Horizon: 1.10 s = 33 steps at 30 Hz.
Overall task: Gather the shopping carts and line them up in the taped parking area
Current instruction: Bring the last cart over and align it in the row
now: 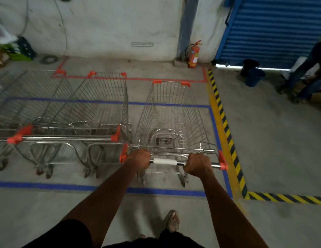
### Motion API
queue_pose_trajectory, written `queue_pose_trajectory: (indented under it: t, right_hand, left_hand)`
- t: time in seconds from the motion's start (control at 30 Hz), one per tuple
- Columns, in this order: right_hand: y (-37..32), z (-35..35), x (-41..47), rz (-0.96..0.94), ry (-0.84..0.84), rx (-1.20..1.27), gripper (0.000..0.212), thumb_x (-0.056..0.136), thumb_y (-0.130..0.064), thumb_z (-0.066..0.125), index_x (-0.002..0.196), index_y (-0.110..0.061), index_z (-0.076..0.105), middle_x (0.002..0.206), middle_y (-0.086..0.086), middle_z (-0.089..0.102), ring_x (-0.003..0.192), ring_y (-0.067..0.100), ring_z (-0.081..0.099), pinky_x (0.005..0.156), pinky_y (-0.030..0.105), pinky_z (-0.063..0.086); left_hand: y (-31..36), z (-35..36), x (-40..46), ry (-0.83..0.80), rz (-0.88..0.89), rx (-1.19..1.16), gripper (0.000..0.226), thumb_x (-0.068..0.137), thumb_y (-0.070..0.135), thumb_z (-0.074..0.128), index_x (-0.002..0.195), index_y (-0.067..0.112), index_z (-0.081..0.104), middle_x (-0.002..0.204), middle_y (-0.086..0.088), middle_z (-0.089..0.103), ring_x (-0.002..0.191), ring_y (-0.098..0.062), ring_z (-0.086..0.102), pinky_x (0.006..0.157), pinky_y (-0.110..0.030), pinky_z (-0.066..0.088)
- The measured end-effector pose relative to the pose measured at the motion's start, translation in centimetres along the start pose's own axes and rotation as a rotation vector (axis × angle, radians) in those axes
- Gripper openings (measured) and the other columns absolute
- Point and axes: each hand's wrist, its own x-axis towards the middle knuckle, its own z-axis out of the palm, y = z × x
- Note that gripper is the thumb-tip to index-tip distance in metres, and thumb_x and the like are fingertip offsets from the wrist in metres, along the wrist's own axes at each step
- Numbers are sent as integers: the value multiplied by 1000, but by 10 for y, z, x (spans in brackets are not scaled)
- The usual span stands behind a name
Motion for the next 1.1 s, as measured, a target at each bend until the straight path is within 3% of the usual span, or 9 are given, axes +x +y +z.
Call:
queue_pose_trajectory:
  t: [0.23,0.53,0.7,0.8,1.1]
  right_hand:
    - [2,-12,53,-52,-10,18,35,80,-49,57,95,-20,69,95,3,75,91,26,72,78,33,51]
    - [-1,-15,77,-39,22,-42,40,80,-51,58,98,-18,68,99,6,74,95,29,72,81,34,52]
    - [-9,-16,80,-50,77,-4,51,74,-58,43,82,-14,67,78,8,72,74,33,73,67,36,54]
    - [-12,-17,84,-42,42,-50,42,82,-55,53,94,-17,67,91,4,74,87,27,72,74,33,52]
    - [-16,-12,83,-37,24,-69,47,78,-57,50,92,-16,68,90,6,74,85,29,72,74,34,52]
  left_hand:
    - [-18,-12,44,32,-34,30,28,88,32,60,107,14,72,103,-8,73,99,-30,70,81,-40,56]
    - [-35,-17,71,19,-18,-5,28,82,35,62,99,15,71,89,-7,73,84,-31,71,75,-41,60]
    - [-41,-18,74,29,12,24,27,84,34,62,99,15,71,88,-8,72,80,-31,71,71,-39,60]
    - [-47,-18,74,34,16,-6,24,85,32,61,98,14,71,88,-7,71,79,-29,70,72,-39,60]
    - [-51,-12,73,43,-7,-67,22,85,34,63,98,18,69,94,-6,70,82,-28,71,72,-38,60]
